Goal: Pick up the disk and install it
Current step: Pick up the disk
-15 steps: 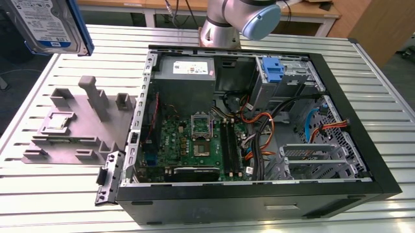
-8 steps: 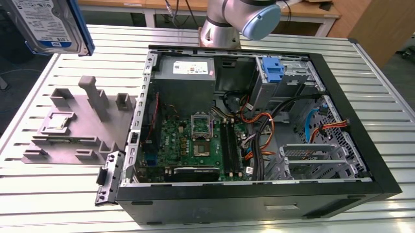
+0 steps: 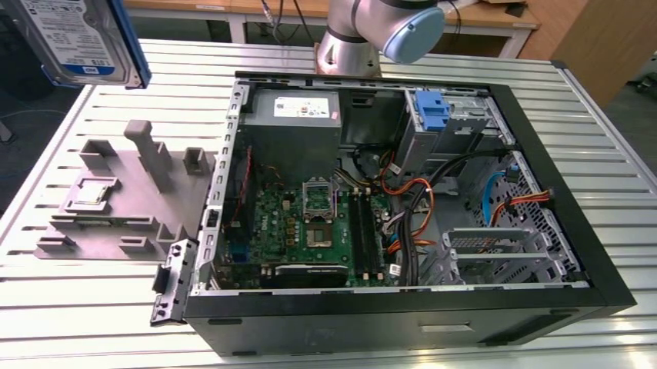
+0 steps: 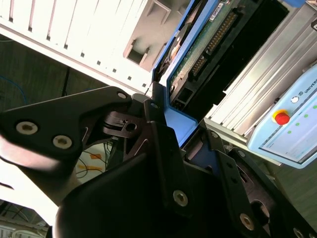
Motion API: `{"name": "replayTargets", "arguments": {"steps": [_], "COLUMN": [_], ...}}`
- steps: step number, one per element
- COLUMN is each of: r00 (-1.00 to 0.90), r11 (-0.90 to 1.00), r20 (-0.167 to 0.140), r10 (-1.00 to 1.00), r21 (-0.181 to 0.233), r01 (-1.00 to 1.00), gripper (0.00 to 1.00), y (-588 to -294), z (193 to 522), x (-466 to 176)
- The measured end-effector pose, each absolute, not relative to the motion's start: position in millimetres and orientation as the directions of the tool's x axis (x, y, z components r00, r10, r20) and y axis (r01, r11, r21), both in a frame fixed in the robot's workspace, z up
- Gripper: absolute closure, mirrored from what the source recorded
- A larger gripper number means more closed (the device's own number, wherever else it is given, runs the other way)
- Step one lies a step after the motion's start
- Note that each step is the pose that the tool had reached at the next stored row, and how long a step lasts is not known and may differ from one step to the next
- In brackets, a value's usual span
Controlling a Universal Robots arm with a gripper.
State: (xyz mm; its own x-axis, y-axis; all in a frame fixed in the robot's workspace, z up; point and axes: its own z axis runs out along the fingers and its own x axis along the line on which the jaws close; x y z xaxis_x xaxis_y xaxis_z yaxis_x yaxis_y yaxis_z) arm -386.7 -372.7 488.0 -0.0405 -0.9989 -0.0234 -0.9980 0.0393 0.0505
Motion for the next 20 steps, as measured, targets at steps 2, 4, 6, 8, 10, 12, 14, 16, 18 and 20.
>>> {"name": "replayTargets", "arguments": {"steps": [2,4,6,8,10,12,14,16,18,20], "r00": [-0.041,-0.041,-0.041,-0.041,-0.041,-0.041,-0.041,-0.041,-0.041,-0.041], "r11": [0.039,0.039,0.039,0.039,0.039,0.039,0.039,0.039,0.039,0.039], "r20": [-0.023,-0.023,-0.023,-0.023,-0.023,-0.023,-0.023,-0.023,-0.023,-0.023], "r10": [-0.999,-0.999,-0.999,-0.999,-0.999,-0.999,-0.999,-0.999,-0.999,-0.999], "r21": [0.051,0.05,0.05,0.05,0.05,0.05,0.05,0.05,0.05,0.05], "r01": [-0.998,-0.998,-0.998,-0.998,-0.998,-0.998,-0.998,-0.998,-0.998,-0.998], "gripper": [0.64,0.64,0.64,0.64,0.64,0.64,0.64,0.64,0.64,0.64], "y": [-372.7,-372.7,-372.7,-372.7,-372.7,-372.7,-372.7,-372.7,-372.7,-372.7], "z": [488.1,488.0,488.0,488.0,488.0,488.0,488.1,488.0,488.0,488.0], "x": [-386.4,-386.2,-385.8,-384.6,-383.7,-383.3,-382.9,-382.4,-382.0,-381.6]}}
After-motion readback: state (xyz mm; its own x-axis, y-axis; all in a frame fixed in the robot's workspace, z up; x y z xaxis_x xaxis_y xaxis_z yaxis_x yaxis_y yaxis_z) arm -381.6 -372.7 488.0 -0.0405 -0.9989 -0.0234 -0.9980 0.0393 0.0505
